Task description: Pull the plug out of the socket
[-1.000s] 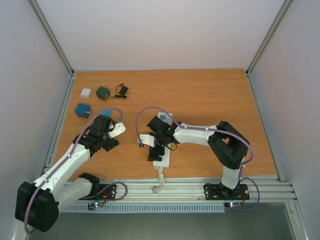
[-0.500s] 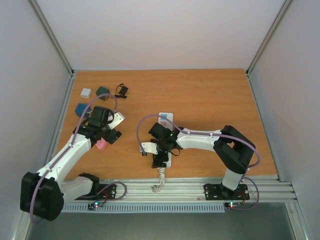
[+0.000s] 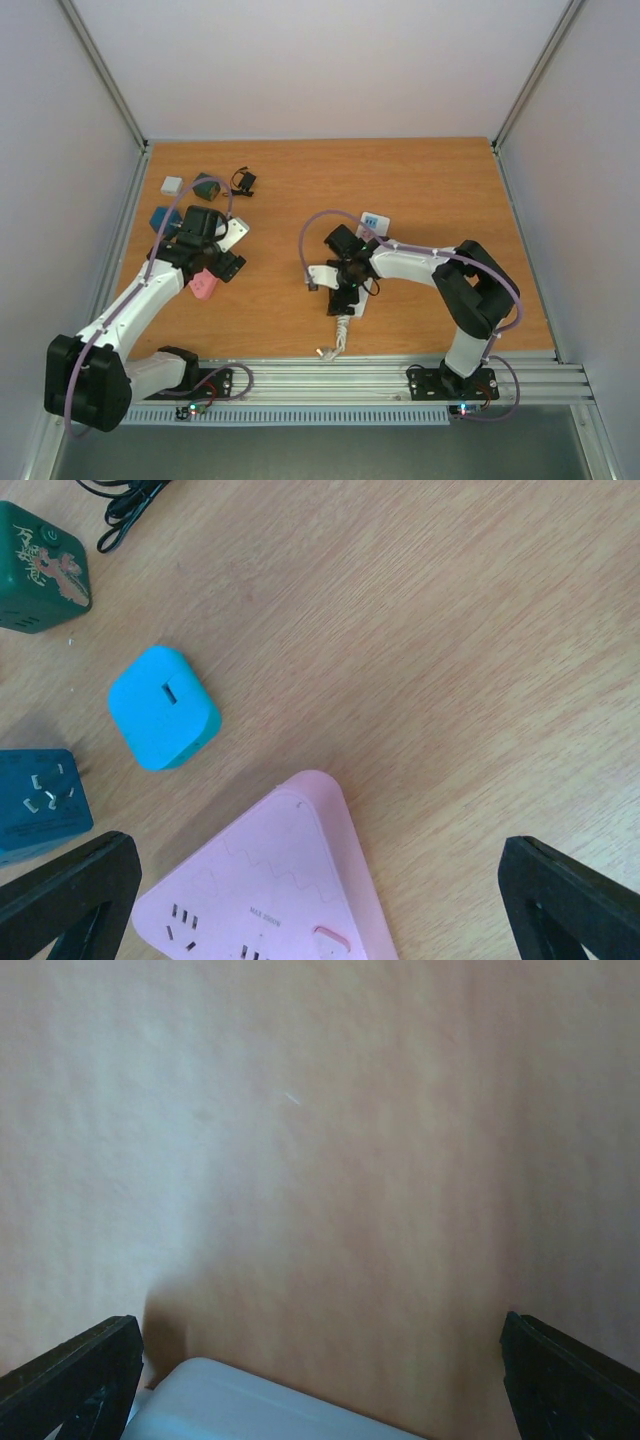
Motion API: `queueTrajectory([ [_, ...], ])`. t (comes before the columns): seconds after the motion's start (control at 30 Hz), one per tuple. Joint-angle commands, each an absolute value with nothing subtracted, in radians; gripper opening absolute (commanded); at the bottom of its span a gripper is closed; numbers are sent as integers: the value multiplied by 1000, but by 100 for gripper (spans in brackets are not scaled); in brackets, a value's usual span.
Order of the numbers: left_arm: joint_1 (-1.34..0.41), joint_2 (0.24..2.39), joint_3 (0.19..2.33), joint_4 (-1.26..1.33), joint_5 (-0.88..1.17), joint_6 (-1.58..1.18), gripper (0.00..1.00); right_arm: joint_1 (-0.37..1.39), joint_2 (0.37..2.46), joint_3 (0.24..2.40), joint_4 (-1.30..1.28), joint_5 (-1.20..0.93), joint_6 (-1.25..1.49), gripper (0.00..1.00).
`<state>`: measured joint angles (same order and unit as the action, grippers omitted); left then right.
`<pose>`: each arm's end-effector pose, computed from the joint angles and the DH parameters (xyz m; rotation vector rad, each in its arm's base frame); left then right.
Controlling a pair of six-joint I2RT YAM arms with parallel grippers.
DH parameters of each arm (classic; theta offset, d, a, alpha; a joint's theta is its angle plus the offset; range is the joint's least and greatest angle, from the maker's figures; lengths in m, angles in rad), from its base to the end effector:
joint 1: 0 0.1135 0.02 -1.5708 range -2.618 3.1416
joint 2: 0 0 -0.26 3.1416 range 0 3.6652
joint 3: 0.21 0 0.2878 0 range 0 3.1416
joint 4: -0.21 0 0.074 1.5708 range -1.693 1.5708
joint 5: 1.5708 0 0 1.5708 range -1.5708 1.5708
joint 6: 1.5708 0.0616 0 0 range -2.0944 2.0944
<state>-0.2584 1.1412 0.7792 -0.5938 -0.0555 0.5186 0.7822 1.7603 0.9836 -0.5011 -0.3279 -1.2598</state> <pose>0.2661 -0.0668 0.1956 0.9390 2.3530 0.1741 0.2343 0.2608 0.0877 -2.3892 1.3851 0.3474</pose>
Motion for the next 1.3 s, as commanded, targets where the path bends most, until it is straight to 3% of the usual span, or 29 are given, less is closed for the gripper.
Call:
queueTrajectory([
  [0.0,-256,1158,811,-572,-37,496,100,677,1768,989,-561,-265,-1355,98],
  [0.57,-256,1180,823,-564,-41,490,100,312,1862,1055,-573,-163,-1595,98],
  [1.27,-255,1257,862,-554,8,454,100,-74,1684,893,-623,-44,-1877,98],
])
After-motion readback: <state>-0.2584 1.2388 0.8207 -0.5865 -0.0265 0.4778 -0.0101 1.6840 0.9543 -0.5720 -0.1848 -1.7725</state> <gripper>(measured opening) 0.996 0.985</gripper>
